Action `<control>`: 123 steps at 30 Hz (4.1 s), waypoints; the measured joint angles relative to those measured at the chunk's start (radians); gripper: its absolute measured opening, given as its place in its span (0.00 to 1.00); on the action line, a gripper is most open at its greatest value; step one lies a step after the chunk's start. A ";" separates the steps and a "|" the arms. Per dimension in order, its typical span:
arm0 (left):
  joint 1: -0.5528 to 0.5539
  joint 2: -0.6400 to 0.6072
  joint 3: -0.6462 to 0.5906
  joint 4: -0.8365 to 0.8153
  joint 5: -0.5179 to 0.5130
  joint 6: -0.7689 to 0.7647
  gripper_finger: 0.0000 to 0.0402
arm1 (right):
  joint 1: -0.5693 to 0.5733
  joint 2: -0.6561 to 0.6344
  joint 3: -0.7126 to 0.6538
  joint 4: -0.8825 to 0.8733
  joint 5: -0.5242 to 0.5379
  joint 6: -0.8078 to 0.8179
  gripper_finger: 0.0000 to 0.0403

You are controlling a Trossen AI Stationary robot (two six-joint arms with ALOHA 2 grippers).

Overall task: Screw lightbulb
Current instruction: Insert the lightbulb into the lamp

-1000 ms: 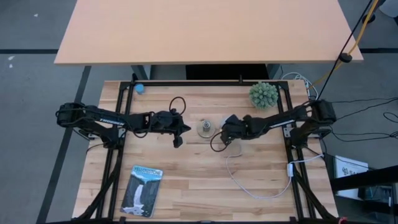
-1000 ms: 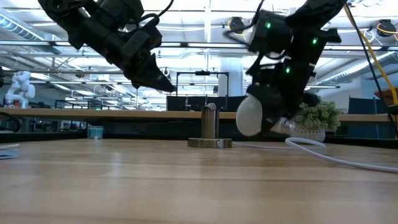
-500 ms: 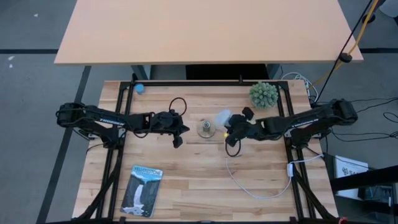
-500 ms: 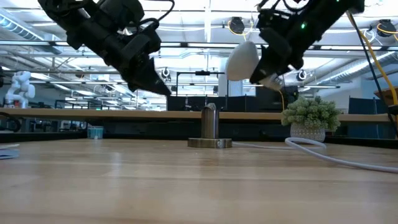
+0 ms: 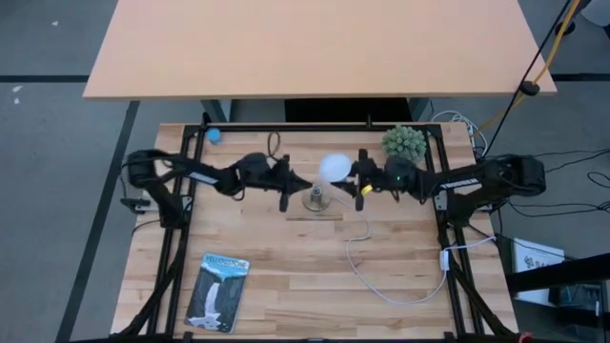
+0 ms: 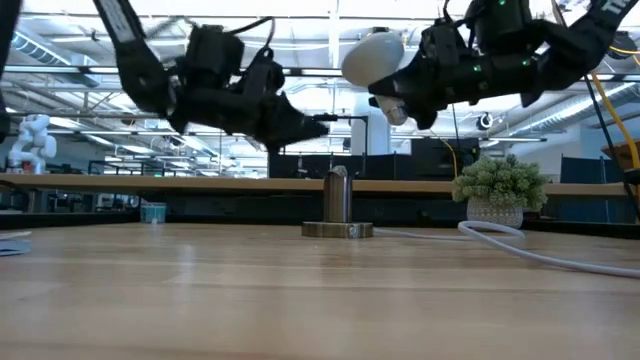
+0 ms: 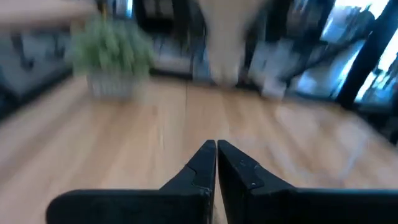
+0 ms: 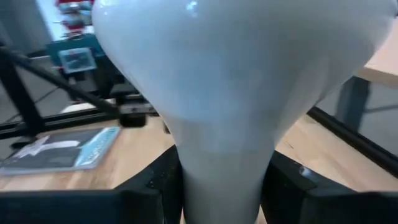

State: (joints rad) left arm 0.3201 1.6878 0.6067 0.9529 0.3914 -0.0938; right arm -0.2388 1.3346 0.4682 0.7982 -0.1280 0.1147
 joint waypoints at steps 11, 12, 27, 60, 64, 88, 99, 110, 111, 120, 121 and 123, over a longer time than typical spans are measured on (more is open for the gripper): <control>0.086 0.084 0.000 0.321 0.044 -0.211 0.05 | -0.069 0.000 0.005 -0.030 -0.116 0.009 0.40; 0.081 0.084 0.000 0.321 0.028 -0.210 0.05 | -0.067 0.000 0.005 -0.030 -0.116 0.017 0.40; 0.061 0.084 0.001 0.321 -0.174 -0.295 0.05 | -0.063 0.000 0.005 -0.024 -0.110 0.024 0.39; 0.039 0.084 0.001 0.321 -0.251 -0.443 0.05 | -0.062 0.000 0.006 -0.045 -0.110 0.041 0.39; 0.041 0.084 0.001 0.321 -0.326 -0.458 0.05 | -0.062 0.000 0.006 -0.051 -0.110 0.042 0.39; 0.035 0.084 0.001 0.306 -0.355 -0.447 0.05 | -0.060 0.000 0.006 -0.050 -0.114 0.057 0.39; 0.054 0.083 0.001 0.410 -0.375 -0.475 0.05 | -0.060 0.000 0.006 -0.050 -0.114 0.057 0.39; 0.040 0.083 0.001 0.408 -0.374 -0.481 0.05 | -0.060 0.000 0.006 -0.050 -0.114 0.057 0.39; 0.037 0.083 0.001 0.408 -0.370 -0.479 0.05 | -0.060 0.000 0.006 -0.050 -0.114 0.057 0.39; 0.033 0.084 0.001 0.371 -0.199 -0.421 0.05 | -0.060 0.000 0.006 -0.059 -0.114 0.057 0.39; 0.032 0.084 0.001 0.371 -0.182 -0.421 0.05 | -0.060 0.000 0.006 -0.062 -0.114 0.057 0.39; 0.031 0.084 0.001 0.371 -0.153 -0.421 0.05 | -0.060 0.000 0.006 -0.068 -0.114 0.057 0.39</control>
State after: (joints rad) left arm 0.3516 1.7714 0.6079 1.3236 0.2380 -0.5143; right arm -0.2993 1.3346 0.4744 0.7300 -0.2417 0.1715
